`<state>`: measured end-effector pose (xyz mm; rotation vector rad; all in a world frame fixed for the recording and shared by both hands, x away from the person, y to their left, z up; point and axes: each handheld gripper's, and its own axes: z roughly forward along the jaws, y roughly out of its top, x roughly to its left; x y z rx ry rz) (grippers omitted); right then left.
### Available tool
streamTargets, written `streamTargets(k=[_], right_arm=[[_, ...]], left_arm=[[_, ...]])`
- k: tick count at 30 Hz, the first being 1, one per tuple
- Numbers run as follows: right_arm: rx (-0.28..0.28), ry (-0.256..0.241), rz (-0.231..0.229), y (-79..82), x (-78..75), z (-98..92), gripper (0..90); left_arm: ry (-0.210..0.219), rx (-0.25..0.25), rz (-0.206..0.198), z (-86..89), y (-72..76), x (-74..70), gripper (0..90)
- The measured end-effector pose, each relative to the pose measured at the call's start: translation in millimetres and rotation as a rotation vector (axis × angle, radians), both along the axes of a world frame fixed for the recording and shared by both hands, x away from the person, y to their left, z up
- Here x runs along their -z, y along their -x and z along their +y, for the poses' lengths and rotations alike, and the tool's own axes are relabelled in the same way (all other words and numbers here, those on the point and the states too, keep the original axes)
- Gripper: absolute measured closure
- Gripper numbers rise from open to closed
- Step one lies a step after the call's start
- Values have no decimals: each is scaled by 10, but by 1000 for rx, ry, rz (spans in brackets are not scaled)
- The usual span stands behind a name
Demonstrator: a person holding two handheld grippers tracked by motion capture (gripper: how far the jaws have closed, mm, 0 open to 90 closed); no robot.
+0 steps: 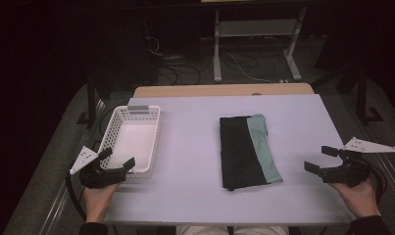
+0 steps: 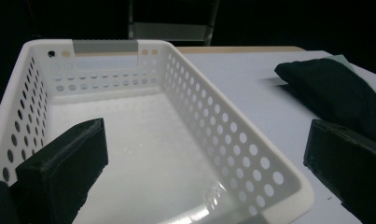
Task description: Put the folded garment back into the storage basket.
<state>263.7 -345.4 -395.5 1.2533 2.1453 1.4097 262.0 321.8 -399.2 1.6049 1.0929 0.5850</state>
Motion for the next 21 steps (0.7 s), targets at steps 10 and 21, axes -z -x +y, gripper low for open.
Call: streamTargets(k=[10,21], right_arm=[[-17,-10,16,-31,-143,10,0],[-32,0,20,-74,-265,62,0]], left_arm=[[-21,24,-8,-109,-65,-169,0],[-20,45,-12,-205,-137,-334,0]])
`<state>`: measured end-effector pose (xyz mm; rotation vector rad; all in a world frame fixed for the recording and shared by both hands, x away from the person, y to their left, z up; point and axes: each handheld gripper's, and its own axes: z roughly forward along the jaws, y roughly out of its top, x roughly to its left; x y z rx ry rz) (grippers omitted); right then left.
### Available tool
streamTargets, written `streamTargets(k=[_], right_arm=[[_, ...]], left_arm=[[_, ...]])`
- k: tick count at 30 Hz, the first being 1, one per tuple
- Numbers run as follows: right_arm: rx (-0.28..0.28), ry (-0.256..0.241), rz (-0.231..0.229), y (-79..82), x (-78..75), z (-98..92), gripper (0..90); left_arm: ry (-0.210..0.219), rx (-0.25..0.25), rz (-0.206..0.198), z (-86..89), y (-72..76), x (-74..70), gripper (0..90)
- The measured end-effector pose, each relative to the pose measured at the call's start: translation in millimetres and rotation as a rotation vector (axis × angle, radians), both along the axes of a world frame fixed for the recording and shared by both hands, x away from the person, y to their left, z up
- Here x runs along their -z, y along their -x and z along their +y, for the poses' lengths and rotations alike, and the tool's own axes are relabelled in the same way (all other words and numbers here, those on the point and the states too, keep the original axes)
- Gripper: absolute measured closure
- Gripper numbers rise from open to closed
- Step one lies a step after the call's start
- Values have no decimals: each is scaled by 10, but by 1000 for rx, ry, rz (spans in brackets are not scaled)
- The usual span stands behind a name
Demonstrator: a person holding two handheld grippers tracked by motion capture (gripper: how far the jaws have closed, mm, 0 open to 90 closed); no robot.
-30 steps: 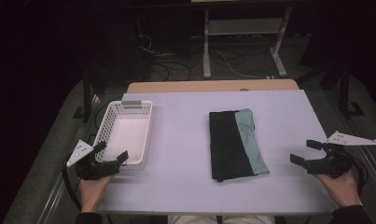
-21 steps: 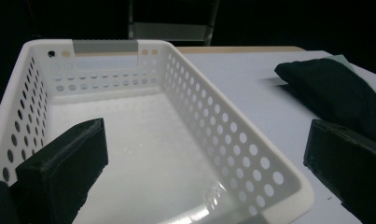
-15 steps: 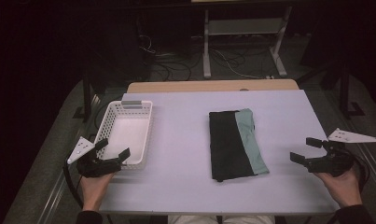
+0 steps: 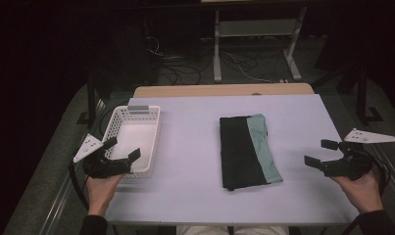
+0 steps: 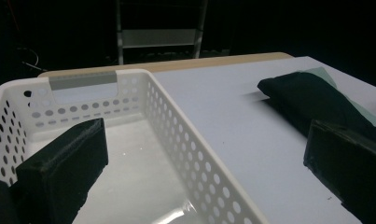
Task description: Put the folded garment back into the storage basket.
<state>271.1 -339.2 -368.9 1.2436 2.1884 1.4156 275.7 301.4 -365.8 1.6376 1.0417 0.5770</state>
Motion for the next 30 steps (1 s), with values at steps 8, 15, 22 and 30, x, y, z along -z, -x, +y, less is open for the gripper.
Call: streamTargets(k=[8,15,22,30], right_arm=[[-17,12,2,-59,-18,78,0],[-22,11,15,-86,-20,149,0],[-37,18,28,-124,-17,202,0],[-46,27,50,-161,9,265,0]], left_arm=[[9,11,1,-50,-94,-94,0],[24,27,6,-110,-166,-145,0],[20,38,15,-175,-236,-176,0],[42,56,40,-276,-353,-153,0]])
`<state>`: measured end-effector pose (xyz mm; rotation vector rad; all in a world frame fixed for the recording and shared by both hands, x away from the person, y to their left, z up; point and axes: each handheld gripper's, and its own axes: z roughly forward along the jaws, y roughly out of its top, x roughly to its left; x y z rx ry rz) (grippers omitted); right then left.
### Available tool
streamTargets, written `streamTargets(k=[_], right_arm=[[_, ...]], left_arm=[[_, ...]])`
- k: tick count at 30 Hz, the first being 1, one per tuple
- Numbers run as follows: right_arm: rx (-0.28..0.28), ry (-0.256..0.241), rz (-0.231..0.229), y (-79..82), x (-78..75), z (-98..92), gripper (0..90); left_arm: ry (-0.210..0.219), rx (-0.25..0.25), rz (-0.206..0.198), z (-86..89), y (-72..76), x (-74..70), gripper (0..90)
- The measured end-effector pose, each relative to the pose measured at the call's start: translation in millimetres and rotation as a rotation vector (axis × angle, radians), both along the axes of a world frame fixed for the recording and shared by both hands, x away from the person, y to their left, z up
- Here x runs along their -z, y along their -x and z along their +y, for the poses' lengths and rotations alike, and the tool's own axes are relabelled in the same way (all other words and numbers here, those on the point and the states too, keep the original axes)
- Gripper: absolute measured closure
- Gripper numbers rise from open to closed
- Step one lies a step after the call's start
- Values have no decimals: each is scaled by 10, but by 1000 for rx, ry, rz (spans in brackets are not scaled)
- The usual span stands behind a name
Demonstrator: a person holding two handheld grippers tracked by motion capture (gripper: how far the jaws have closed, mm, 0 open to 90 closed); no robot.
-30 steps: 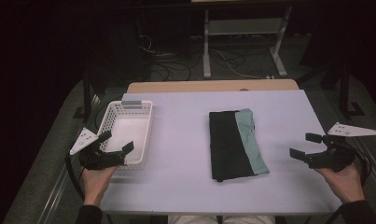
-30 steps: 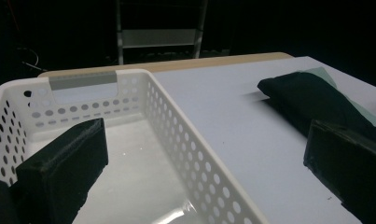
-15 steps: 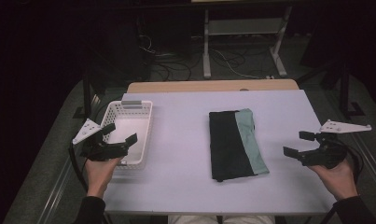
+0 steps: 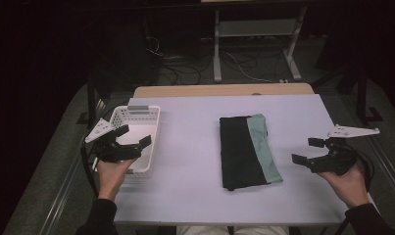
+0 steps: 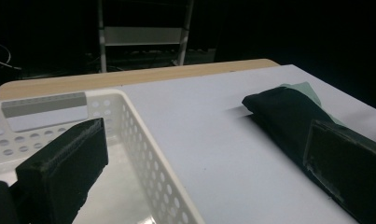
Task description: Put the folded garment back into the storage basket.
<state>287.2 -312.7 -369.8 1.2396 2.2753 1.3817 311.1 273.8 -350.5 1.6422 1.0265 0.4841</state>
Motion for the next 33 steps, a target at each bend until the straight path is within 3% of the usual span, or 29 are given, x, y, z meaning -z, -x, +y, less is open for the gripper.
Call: streamTargets(k=[12,17,33], right_arm=[[-15,10,27,-58,67,72,0],[-21,15,43,-86,110,104,0],[-41,20,96,-161,251,230,0]], left_arm=[[1,21,21,-146,-136,1,0],[28,31,30,-239,-224,9,0],[-2,86,66,-553,-441,20,0]])
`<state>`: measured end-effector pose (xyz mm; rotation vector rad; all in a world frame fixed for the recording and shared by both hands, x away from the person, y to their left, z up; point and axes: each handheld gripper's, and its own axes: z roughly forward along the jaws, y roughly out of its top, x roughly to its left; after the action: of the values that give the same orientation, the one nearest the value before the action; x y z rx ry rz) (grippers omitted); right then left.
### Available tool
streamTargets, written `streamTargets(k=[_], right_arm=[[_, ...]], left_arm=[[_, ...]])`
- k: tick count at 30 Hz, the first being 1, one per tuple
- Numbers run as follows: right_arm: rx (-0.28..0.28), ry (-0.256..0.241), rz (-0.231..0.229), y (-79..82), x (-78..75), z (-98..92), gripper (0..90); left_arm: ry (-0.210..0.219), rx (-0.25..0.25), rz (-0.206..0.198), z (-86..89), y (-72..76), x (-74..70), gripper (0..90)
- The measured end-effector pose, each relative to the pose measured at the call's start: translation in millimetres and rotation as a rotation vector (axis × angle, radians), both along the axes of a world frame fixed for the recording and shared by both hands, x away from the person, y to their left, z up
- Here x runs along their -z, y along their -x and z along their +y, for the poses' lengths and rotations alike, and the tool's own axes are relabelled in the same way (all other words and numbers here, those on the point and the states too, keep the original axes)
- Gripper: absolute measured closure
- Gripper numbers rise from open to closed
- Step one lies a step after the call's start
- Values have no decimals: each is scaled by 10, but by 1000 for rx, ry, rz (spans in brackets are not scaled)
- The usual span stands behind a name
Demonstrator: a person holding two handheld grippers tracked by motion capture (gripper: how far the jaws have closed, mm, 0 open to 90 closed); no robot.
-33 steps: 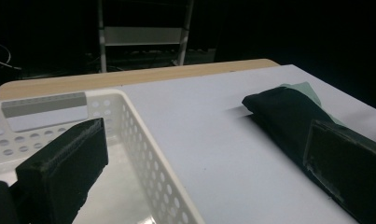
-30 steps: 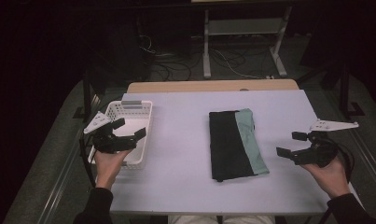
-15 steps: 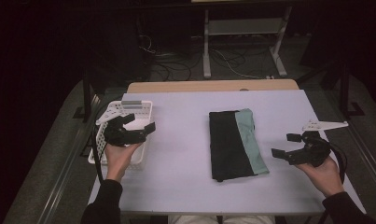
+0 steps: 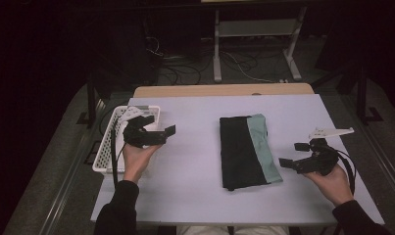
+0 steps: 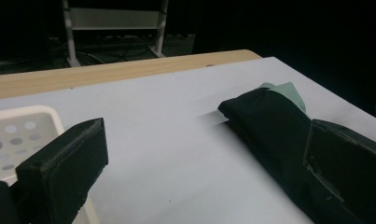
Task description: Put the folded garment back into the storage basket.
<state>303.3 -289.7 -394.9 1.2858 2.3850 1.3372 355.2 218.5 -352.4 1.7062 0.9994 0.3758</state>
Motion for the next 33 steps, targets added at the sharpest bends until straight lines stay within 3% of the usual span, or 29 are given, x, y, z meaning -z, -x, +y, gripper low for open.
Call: streamTargets(k=[14,33], right_arm=[[-18,1,37,-78,114,153,0],[-18,4,121,-186,226,226,0]], left_arm=[[10,21,20,-160,-141,13,0],[5,79,89,-515,-390,144,0]])
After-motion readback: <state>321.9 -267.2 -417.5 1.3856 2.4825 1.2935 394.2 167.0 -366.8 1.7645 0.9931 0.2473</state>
